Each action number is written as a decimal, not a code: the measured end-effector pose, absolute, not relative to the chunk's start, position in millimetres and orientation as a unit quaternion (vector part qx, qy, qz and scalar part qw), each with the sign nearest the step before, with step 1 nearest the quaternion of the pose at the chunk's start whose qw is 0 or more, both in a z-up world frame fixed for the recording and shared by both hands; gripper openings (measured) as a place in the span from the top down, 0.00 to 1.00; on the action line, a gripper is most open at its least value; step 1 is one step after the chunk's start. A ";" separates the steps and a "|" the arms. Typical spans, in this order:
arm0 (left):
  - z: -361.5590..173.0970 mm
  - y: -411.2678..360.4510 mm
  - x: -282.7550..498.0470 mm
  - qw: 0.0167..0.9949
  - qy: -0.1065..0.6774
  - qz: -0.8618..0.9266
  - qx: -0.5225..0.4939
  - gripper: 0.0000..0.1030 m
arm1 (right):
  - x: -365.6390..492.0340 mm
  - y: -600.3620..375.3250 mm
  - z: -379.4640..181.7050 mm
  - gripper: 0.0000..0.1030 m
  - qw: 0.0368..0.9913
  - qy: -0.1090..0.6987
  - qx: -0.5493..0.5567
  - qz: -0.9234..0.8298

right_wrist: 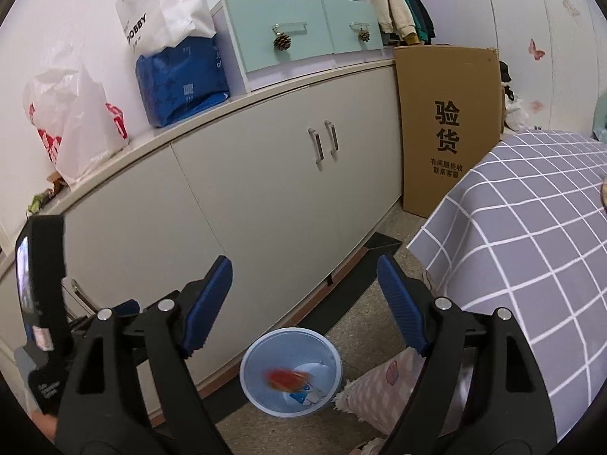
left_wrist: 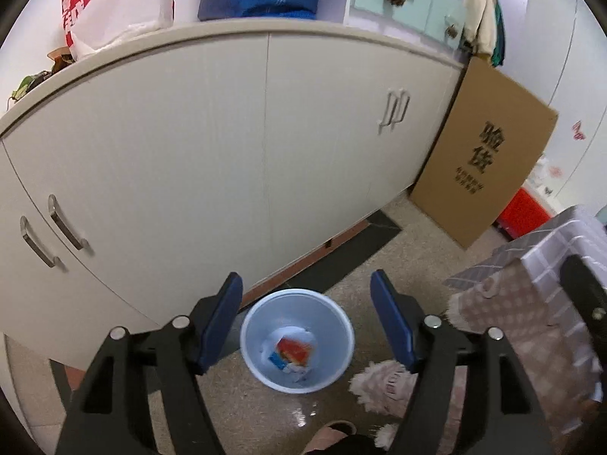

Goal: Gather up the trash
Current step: 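Open the left tool over the blue bin to drop the red bag, then return to the table and grasp the red-white packet with the left tool, then grasp the orange bottle cap with the right tool, then carry both items to the bin while the left tool drops the packet in, then open the right tool over the bin to drop the orange cap, then move both open tools back to the table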

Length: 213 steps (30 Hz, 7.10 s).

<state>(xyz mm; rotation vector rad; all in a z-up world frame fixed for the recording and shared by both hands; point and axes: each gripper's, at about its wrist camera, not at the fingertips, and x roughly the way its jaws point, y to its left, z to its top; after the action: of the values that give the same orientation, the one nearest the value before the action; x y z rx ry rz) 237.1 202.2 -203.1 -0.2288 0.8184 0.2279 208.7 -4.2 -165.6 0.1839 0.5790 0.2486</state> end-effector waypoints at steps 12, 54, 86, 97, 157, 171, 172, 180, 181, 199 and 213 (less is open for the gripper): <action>-123.4 161.7 174.2 0.935 0.329 0.069 -0.110 0.33 | 153.6 -48.0 -113.2 0.22 0.954 0.239 0.138 0.121; -164.3 -265.9 104.1 0.854 0.436 -0.278 0.061 0.48 | -46.8 -396.8 -148.8 0.18 0.916 0.261 0.226 -0.204; -130.9 -131.0 148.1 0.894 0.397 -0.209 0.000 0.89 | 97.2 -319.2 -158.1 0.48 0.900 0.423 0.075 -0.070; -134.4 -105.7 157.0 0.890 0.402 -0.214 -0.033 0.89 | 89.1 -309.9 -150.6 0.72 0.910 0.402 0.052 -0.082; -195.1 269.1 199.1 0.881 0.406 0.134 -0.204 0.40 | 238.5 76.4 -181.1 0.70 0.903 0.351 0.065 0.240; -190.8 270.3 190.6 0.877 0.405 0.125 -0.227 0.40 | 227.9 54.4 -167.8 0.26 0.911 0.364 0.052 0.188; -188.3 264.2 190.3 0.879 0.406 0.116 -0.222 0.40 | 223.6 49.5 -163.9 0.25 0.912 0.361 0.053 0.186; -155.0 201.5 179.9 0.900 0.393 0.046 -0.184 0.39 | 179.2 -11.4 -119.9 0.23 0.930 0.326 0.086 0.149; -150.5 192.1 178.0 0.903 0.390 0.038 -0.178 0.39 | 175.2 -18.7 -115.5 0.23 0.932 0.321 0.091 0.143; -89.7 -25.4 162.7 0.913 0.377 -0.147 -0.051 0.36 | 76.6 -220.2 -85.5 0.22 0.951 0.256 0.173 -0.010; -76.4 -166.5 202.3 0.898 0.387 -0.211 0.020 0.30 | 97.8 -340.0 -96.7 0.19 0.939 0.271 0.200 -0.068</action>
<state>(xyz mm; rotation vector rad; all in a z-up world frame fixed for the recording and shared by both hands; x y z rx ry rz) 202.3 -166.5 -76.4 0.0412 0.8008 -0.4375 97.8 -340.0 -96.7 0.4093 0.5525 -0.1393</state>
